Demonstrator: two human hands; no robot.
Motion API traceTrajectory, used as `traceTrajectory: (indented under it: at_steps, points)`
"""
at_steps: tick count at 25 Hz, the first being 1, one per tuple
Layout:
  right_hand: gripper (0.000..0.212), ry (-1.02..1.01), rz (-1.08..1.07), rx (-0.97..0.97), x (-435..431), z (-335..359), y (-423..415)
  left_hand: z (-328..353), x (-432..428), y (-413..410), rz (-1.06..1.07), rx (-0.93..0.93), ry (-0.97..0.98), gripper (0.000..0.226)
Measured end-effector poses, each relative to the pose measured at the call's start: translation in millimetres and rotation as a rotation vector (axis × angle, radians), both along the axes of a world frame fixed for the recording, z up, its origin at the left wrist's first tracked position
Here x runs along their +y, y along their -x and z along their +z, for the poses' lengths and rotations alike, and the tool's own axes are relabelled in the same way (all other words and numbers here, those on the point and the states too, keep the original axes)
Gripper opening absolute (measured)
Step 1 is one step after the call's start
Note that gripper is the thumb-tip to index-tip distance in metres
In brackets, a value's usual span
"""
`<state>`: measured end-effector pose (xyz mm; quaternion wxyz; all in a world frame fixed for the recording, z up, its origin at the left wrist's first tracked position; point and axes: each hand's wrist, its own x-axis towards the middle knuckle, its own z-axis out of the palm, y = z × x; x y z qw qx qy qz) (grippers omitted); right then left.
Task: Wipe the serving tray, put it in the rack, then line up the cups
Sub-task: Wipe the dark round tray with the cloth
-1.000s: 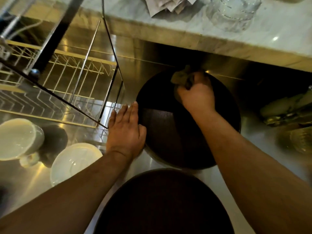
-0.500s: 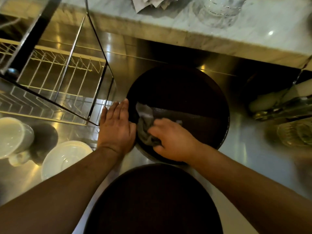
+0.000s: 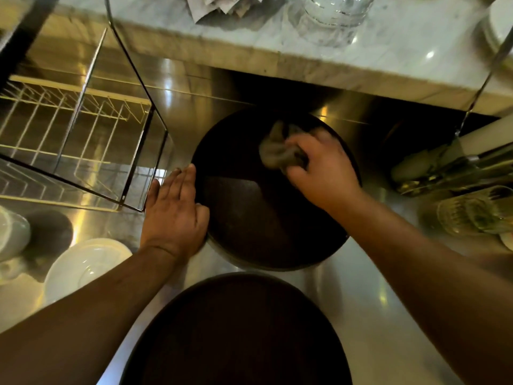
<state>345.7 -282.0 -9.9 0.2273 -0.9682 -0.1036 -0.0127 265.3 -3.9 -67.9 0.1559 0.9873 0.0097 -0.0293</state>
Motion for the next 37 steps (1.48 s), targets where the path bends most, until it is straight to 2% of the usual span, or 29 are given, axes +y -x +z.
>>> traceTrajectory:
  at_steps: [2,4,6,11,13,15,17,24,29,31,33,35,37]
  points:
    - [0.048,0.015,-0.081,-0.028,40,-11,-17,2,0,-1,-0.014,-0.009,-0.017,0.072]
    - [0.043,0.151,0.089,0.045,65,-28,-8,3,0,-2,-0.023,-0.004,-0.033,0.071]
    - [0.036,0.276,0.176,0.059,42,-36,3,2,0,-2,-0.028,0.000,-0.044,0.070]
    - [0.047,0.517,-0.117,0.169,-54,-20,0,0,1,-1,-0.034,-0.005,-0.051,0.069]
    - [0.045,0.407,-0.155,0.155,-57,-11,8,-1,2,-1,-0.038,-0.008,-0.042,0.068]
    - [0.040,0.232,-0.207,0.055,-61,-2,33,-3,3,-1,-0.040,-0.003,-0.037,0.067]
    - [0.040,0.180,-0.260,-0.018,-76,3,71,-4,3,0,-0.037,-0.005,-0.041,0.067]
    - [0.052,0.294,-0.608,0.235,-139,10,188,2,3,2,-0.035,0.017,-0.044,0.067]
    - [0.057,0.382,-0.597,0.553,-143,25,221,3,-1,3,-0.036,0.032,-0.048,0.067]
    - [0.065,0.516,-0.564,0.528,-135,38,216,8,-1,4,-0.045,0.069,-0.068,0.067]
    - [0.067,0.563,-0.546,0.369,-118,45,210,17,-2,4,-0.052,0.087,-0.068,0.068]
    - [0.059,0.428,-0.518,0.248,-90,42,204,29,-2,6,-0.023,0.082,-0.023,0.070]
    - [0.047,0.100,-0.621,0.371,-63,36,186,38,-2,8,0.062,0.102,0.068,0.072]
